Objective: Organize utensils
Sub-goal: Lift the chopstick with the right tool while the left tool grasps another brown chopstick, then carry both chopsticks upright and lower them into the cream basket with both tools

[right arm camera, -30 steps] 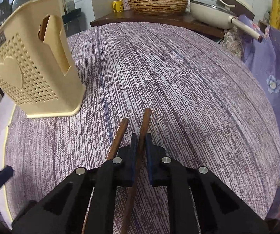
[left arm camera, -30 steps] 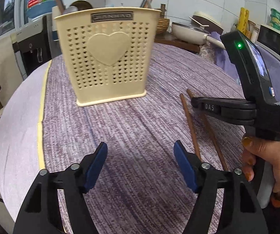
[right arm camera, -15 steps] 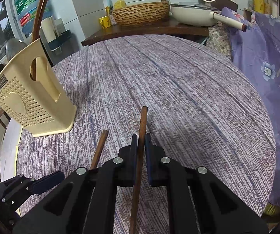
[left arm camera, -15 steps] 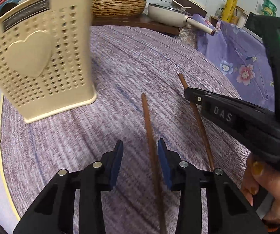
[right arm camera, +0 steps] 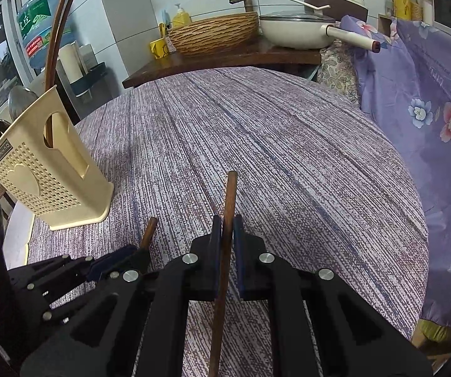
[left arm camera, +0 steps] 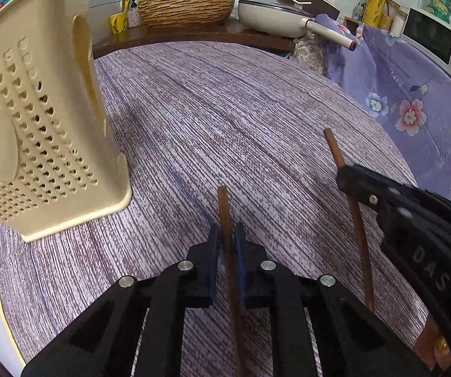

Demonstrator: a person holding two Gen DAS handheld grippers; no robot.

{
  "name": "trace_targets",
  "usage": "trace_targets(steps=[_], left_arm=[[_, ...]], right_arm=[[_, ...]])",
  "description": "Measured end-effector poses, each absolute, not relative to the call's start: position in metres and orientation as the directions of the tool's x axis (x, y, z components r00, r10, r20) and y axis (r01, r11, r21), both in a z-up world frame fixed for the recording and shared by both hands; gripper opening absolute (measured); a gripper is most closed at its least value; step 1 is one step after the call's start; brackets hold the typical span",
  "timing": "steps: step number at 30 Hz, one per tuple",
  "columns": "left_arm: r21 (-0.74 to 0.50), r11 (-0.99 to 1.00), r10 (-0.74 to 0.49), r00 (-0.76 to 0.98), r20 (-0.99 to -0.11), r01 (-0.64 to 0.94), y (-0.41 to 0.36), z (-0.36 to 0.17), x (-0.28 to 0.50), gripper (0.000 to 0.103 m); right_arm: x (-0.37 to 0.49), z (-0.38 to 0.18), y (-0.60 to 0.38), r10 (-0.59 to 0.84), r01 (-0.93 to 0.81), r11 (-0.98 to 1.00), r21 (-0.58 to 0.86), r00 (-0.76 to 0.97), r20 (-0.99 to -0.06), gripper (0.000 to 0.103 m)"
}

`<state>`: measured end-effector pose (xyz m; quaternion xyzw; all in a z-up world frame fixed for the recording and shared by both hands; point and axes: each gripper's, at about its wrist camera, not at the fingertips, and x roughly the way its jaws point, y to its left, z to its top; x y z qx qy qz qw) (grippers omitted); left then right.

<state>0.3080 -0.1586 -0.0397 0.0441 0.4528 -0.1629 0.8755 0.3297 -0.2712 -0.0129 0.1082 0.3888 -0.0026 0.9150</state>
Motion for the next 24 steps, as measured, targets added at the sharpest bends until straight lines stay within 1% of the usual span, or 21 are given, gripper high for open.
trace_targets(steps=[2, 10, 21, 24], left_arm=[[-0.064, 0.944, -0.239, 0.539, -0.808, 0.322, -0.1595, -0.0397, 0.31, 0.008], [-0.04, 0.946, -0.222, 0.554, -0.802, 0.321, -0.1643, -0.0398, 0.3113, 0.008], [-0.043, 0.948, -0.219, 0.548, -0.807, 0.315, -0.1641, -0.0386, 0.3154, 0.008], [-0.069, 0.95, -0.233, 0.541, -0.808, 0.305, -0.1591, -0.0385, 0.3152, 0.008]], right_arm=[[0.3289, -0.013, -0.27, 0.08, 0.087, 0.977, 0.195, 0.699, -0.711, 0.009], [0.3272, -0.0123, -0.2684, 0.099, 0.071, 0.976, 0.208, 0.703, -0.704, 0.009], [0.3264, -0.0147, -0.2701, 0.114, 0.064, 0.973, 0.223, 0.703, -0.702, 0.009], [0.324, -0.0112, -0.2734, 0.118, 0.066, 0.971, 0.232, 0.709, -0.695, 0.009]])
